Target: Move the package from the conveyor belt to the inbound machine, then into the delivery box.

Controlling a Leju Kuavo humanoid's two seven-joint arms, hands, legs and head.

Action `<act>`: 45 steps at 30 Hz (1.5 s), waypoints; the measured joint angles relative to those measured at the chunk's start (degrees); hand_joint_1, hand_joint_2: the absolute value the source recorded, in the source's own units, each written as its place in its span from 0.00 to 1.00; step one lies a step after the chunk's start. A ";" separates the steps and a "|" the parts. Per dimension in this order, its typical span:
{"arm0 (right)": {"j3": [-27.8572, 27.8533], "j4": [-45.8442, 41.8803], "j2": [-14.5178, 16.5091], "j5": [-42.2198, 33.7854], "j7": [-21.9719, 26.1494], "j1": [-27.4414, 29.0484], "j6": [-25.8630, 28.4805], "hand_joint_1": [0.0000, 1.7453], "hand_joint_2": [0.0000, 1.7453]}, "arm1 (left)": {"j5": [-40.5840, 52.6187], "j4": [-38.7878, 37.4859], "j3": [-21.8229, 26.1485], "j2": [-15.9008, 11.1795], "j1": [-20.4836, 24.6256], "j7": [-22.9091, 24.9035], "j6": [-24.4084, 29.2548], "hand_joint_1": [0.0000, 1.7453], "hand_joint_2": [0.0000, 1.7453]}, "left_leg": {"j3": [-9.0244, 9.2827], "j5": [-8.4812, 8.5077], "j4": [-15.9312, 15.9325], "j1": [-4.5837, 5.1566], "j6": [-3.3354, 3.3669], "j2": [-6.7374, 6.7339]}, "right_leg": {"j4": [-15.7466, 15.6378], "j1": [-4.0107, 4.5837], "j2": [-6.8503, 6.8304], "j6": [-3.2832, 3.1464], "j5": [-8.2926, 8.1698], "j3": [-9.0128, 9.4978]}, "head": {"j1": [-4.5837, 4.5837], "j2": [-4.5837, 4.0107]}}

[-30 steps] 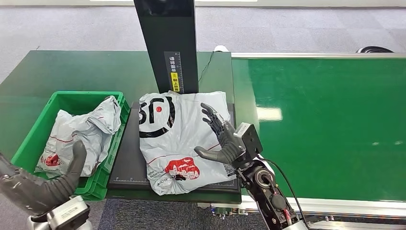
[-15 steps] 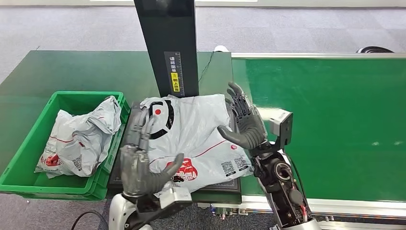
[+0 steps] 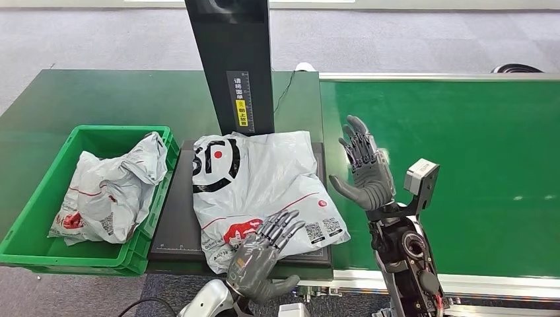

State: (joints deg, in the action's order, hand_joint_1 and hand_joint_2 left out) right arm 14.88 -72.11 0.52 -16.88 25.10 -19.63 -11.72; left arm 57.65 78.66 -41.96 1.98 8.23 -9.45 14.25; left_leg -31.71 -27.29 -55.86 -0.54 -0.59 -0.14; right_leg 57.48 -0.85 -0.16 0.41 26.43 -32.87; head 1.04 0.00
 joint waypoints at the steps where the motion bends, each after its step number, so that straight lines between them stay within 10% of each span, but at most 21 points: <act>1: -0.19 -0.01 0.04 -0.17 -0.20 -0.02 -0.29 0.00 1.00 | -0.47 -1.24 -0.51 -0.07 0.51 -0.03 -0.46 0.00 1.00 | 0.00 0.00 0.00 0.00 0.00 0.00 | 0.00 0.00 0.00 0.00 0.00 0.00 | 0.01 0.00; 13: 0.13 -2.81 0.57 0.55 -0.66 0.04 -4.72 0.00 1.00 | 0.95 -10.52 -2.79 0.55 8.79 2.12 -1.84 0.00 1.00 | 0.00 0.02 0.00 0.00 0.00 0.01 | 0.01 0.00 0.00 -0.01 -0.01 0.01 | 0.01 0.00; 21: 1.52 -2.83 0.57 2.34 1.21 -0.47 -5.02 0.00 1.00 | -1.64 -10.50 4.73 0.26 13.70 1.72 1.00 0.00 1.00 | 0.00 0.06 0.00 -0.01 -0.01 0.01 | 0.02 0.01 0.00 -0.02 -0.04 0.03 | 0.01 0.00; 36: 2.50 -2.18 0.53 0.95 1.21 -2.89 -5.24 0.00 1.00 | 0.95 -13.69 8.52 -1.64 14.15 3.57 -0.57 0.00 1.00 | 0.02 0.06 0.00 -0.01 -0.01 0.01 | 0.02 0.01 0.00 -0.02 -0.04 0.03 | 0.00 0.00; 40: 2.26 -2.32 0.49 0.92 1.28 -2.38 -5.05 0.00 1.00 | 1.08 -16.77 7.22 -1.74 12.96 2.90 -1.07 0.78 1.00 | 0.03 0.05 0.00 -0.01 -0.01 0.00 | 0.02 0.01 0.00 -0.02 -0.04 0.03 | 0.00 0.00; 45: 1.71 -2.36 0.46 1.35 1.64 -2.11 -5.11 0.00 1.00 | 0.81 -19.17 6.15 -1.78 12.62 2.04 -1.57 0.98 1.00 | 0.04 0.06 0.01 -0.01 0.00 0.01 | 0.02 0.01 0.00 -0.02 -0.04 0.06 | 0.00 0.00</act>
State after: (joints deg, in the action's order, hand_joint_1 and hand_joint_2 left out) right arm 16.59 -74.47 0.98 -15.53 26.74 -21.74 -16.83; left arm 58.46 59.49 -35.81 0.20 20.85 -7.42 12.68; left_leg -31.67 -27.23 -55.85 -0.55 -0.60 -0.13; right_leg 57.50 -0.84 -0.16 0.39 26.39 -32.82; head 1.04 0.00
